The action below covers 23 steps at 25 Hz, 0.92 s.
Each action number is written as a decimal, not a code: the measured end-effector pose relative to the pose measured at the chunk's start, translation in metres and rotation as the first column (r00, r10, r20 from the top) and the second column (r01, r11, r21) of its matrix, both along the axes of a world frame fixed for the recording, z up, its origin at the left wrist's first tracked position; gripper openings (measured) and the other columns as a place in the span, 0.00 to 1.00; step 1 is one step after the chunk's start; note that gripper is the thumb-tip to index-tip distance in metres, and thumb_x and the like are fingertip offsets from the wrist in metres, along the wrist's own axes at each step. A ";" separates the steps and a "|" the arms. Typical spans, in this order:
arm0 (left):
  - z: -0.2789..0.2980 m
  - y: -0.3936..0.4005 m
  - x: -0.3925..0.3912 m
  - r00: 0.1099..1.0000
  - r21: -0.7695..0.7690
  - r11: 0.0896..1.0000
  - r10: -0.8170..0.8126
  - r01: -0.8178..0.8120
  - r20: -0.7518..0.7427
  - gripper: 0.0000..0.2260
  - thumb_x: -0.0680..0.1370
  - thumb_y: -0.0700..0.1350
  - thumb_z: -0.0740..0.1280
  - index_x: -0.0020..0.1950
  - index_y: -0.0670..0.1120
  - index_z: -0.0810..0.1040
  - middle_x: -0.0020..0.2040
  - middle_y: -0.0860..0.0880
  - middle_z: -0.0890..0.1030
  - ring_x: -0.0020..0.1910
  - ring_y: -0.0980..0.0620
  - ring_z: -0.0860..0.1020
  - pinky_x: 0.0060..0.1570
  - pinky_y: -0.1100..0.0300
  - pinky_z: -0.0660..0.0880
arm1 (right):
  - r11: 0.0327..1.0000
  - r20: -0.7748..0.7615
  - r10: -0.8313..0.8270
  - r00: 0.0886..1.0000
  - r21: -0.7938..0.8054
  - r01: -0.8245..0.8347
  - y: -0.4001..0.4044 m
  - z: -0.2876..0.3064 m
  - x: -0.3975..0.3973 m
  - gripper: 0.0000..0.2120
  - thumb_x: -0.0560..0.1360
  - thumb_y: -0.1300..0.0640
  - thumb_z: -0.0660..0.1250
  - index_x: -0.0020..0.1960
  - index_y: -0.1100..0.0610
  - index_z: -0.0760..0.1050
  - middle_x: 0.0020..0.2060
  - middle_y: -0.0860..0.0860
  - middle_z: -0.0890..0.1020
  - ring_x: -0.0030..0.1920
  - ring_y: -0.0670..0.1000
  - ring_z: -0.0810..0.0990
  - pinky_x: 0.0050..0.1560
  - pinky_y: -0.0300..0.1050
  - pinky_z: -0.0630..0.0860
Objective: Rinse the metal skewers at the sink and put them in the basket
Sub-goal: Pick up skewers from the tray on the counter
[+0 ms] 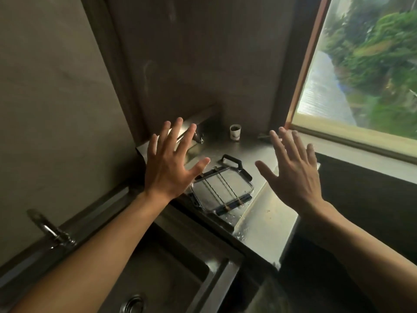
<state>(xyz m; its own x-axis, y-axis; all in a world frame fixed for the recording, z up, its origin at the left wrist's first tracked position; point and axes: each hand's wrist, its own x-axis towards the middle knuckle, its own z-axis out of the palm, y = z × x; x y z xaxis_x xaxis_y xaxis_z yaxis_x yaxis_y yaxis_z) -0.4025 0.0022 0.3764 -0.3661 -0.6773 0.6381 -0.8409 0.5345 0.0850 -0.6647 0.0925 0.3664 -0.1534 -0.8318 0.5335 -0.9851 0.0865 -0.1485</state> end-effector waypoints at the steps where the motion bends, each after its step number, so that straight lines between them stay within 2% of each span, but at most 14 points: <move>1: -0.004 -0.001 0.002 1.000 0.009 1.000 0.011 -0.011 0.004 0.34 0.75 0.70 0.53 0.77 0.54 0.56 0.78 0.46 0.57 0.77 0.46 0.52 0.72 0.43 0.51 | 1.000 0.001 0.007 1.000 0.013 -0.008 -0.004 -0.006 0.000 0.37 0.76 0.32 0.49 0.78 0.51 0.53 0.78 0.53 0.55 0.78 0.56 0.49 0.75 0.64 0.49; 9: -0.034 -0.037 0.023 1.000 0.094 0.996 0.002 -0.003 0.008 0.33 0.75 0.68 0.54 0.76 0.56 0.56 0.78 0.48 0.56 0.77 0.46 0.52 0.71 0.41 0.54 | 0.999 0.058 0.025 0.998 0.045 -0.028 -0.052 -0.045 0.021 0.34 0.78 0.35 0.55 0.78 0.49 0.52 0.78 0.52 0.55 0.78 0.55 0.49 0.74 0.64 0.52; 13: -0.052 -0.062 0.023 0.999 0.110 0.993 -0.033 0.031 0.013 0.31 0.76 0.67 0.54 0.76 0.55 0.57 0.78 0.47 0.58 0.77 0.47 0.53 0.72 0.42 0.54 | 1.000 0.055 0.006 0.998 0.025 -0.007 -0.069 -0.062 0.027 0.33 0.78 0.37 0.58 0.77 0.52 0.56 0.76 0.55 0.62 0.76 0.59 0.57 0.72 0.62 0.59; 16: -0.079 -0.081 0.021 0.997 0.180 0.982 -0.072 0.064 0.038 0.29 0.77 0.63 0.59 0.76 0.55 0.59 0.77 0.47 0.60 0.77 0.47 0.53 0.72 0.43 0.56 | 1.000 0.054 0.005 0.999 0.019 -0.006 -0.081 -0.081 0.036 0.31 0.77 0.40 0.60 0.74 0.55 0.63 0.67 0.58 0.73 0.67 0.61 0.70 0.60 0.59 0.72; 19: -0.110 -0.101 0.014 0.995 0.270 0.962 -0.072 0.051 0.070 0.25 0.77 0.58 0.64 0.73 0.56 0.65 0.72 0.48 0.69 0.72 0.48 0.62 0.67 0.45 0.64 | 0.999 0.088 -0.005 0.996 0.052 0.000 -0.095 -0.108 0.042 0.25 0.77 0.42 0.61 0.68 0.55 0.71 0.56 0.58 0.79 0.54 0.59 0.76 0.46 0.53 0.77; 21: -0.135 -0.111 0.007 1.000 0.378 0.926 0.003 0.006 -0.024 0.21 0.76 0.56 0.66 0.68 0.56 0.72 0.64 0.50 0.77 0.63 0.48 0.70 0.59 0.48 0.70 | 0.992 0.155 -0.008 0.988 0.125 -0.012 -0.104 -0.130 0.045 0.21 0.78 0.41 0.60 0.65 0.52 0.75 0.52 0.54 0.81 0.52 0.56 0.77 0.41 0.49 0.77; 23: -0.164 -0.121 -0.002 0.984 0.542 0.840 0.114 -0.024 -0.134 0.17 0.75 0.55 0.68 0.63 0.55 0.77 0.57 0.51 0.81 0.56 0.47 0.74 0.54 0.50 0.73 | 0.976 0.211 -0.016 0.977 0.216 -0.031 -0.116 -0.158 0.045 0.19 0.79 0.41 0.59 0.62 0.50 0.77 0.51 0.51 0.82 0.52 0.53 0.77 0.41 0.47 0.76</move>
